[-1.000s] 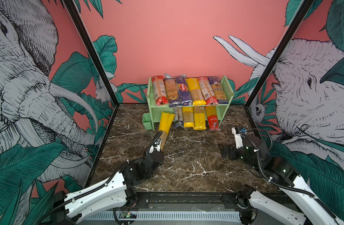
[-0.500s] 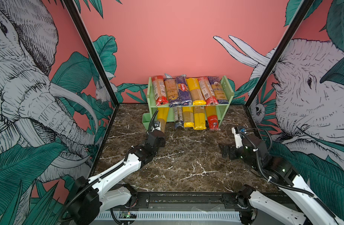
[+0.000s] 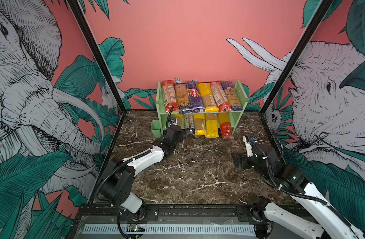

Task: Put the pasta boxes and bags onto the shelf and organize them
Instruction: 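Set the yellow-brown pack upright beside the white-blue pack and open the left gripper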

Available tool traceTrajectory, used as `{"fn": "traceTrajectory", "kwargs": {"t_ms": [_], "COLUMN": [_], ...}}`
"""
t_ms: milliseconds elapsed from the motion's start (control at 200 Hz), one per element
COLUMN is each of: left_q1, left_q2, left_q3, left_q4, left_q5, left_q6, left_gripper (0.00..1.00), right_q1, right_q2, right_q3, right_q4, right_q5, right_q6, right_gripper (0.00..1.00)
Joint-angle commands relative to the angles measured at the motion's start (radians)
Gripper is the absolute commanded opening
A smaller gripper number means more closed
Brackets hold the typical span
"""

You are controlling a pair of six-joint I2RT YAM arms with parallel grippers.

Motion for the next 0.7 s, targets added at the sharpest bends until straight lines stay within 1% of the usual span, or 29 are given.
{"fn": "traceTrajectory", "kwargs": {"t_ms": [0,235,355,380,405,430,465,510,525,535,590,675,685,695], "left_q1": [0.012,0.022,0.027,0.027,0.027,0.027,0.027,0.027,0.027,0.027,0.027,0.026,0.025,0.025], "left_q2": [-0.024,0.018,0.019,0.018,0.016,0.009,-0.001,-0.018,-0.023,-0.027,-0.051,-0.099,-0.106,-0.113], "left_q3": [0.08,0.106,0.103,0.101,0.098,0.092,0.081,0.065,0.059,0.056,0.039,0.012,0.009,0.007], "left_q4": [0.221,0.216,0.206,0.203,0.199,0.195,0.189,0.183,0.179,0.176,0.155,0.113,0.104,0.097], "left_q5": [-0.045,-0.052,-0.046,-0.039,-0.033,-0.029,-0.024,-0.017,-0.016,-0.015,-0.009,0.008,0.009,0.013], "left_q6": [0.022,0.033,0.031,0.032,0.03,0.028,0.021,0.016,0.012,0.011,0.001,0.005,0.007,0.006], "left_gripper": [0.0,0.0,0.0,0.12,0.27,0.38,0.5,0.57,0.68,0.72,0.79,0.8,0.82,0.86], "right_q1": [-0.008,-0.018,-0.023,-0.024,-0.025,-0.026,-0.027,-0.027,-0.027,-0.027,-0.027,-0.027,-0.027,-0.027], "right_q2": [0.012,0.036,0.043,0.043,0.043,0.041,0.037,0.032,0.029,0.028,0.02,0.012,0.011,0.011], "right_q3": [-0.014,-0.019,-0.016,-0.016,-0.015,-0.014,-0.013,-0.014,-0.014,-0.014,-0.017,-0.017,-0.019,-0.02], "right_q4": [0.033,0.056,0.055,0.052,0.05,0.047,0.044,0.044,0.043,0.041,0.039,0.033,0.033,0.032], "right_q5": [0.024,0.027,0.038,0.04,0.04,0.04,0.04,0.039,0.038,0.037,0.034,0.034,0.035,0.037], "right_q6": [-0.023,-0.033,-0.018,-0.016,-0.013,-0.011,-0.008,-0.004,-0.003,-0.001,0.006,0.014,0.015,0.014], "right_gripper": [0.99,0.99,1.0,1.0,1.0,1.0,0.99,1.0,1.0,0.99,0.99,1.0,1.0,1.0]}}
